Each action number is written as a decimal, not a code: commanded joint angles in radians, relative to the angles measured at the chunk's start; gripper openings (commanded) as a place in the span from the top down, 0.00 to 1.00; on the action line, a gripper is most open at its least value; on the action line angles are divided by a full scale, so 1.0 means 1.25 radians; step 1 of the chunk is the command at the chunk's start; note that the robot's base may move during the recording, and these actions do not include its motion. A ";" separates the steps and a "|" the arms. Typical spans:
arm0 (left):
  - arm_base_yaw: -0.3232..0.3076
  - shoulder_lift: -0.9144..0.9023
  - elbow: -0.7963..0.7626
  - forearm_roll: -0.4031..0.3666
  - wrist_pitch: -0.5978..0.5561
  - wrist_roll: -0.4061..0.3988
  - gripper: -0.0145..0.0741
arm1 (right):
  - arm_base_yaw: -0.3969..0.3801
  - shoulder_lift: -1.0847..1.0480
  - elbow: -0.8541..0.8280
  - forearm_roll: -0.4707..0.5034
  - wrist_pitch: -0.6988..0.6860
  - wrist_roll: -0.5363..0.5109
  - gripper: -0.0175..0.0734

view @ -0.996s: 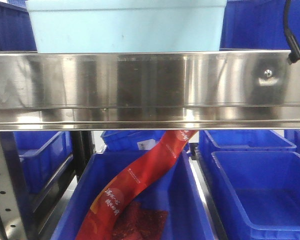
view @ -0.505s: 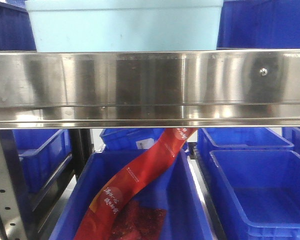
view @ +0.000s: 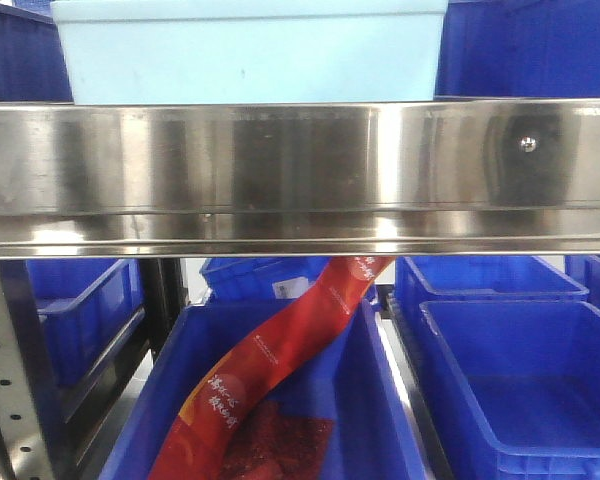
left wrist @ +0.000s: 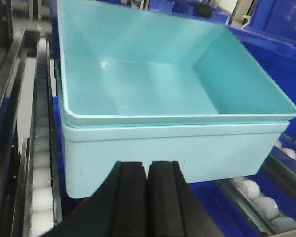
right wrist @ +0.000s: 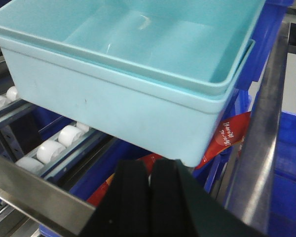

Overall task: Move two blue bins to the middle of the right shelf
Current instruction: 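Push the teal bin forward onto the upper shelf with both grippers, then lower the teal bin onto the shelf and open both grippers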

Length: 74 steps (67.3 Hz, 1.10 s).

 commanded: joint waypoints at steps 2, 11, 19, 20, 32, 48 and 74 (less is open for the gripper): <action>-0.005 -0.085 0.029 0.013 -0.023 0.003 0.96 | 0.001 -0.059 0.019 -0.012 -0.007 -0.003 0.99; -0.005 -0.178 0.033 0.013 -0.012 0.003 0.96 | 0.001 -0.139 0.019 -0.010 -0.018 -0.003 0.99; -0.005 -0.223 0.033 0.013 -0.006 0.003 0.96 | 0.001 -0.186 0.019 -0.010 -0.022 -0.003 0.99; -0.005 -0.225 0.033 0.013 -0.006 0.003 0.96 | 0.001 -0.193 0.019 -0.010 -0.022 -0.003 0.99; -0.005 -0.235 0.033 0.013 -0.006 0.003 0.96 | 0.001 -0.228 0.019 -0.010 -0.039 -0.003 0.99; -0.005 -0.235 0.033 0.013 -0.006 0.003 0.96 | 0.001 -0.228 0.019 -0.010 -0.075 -0.003 0.99; -0.005 -0.235 0.033 0.013 -0.006 0.003 0.96 | -0.186 -0.357 0.157 0.176 -0.120 -0.282 0.99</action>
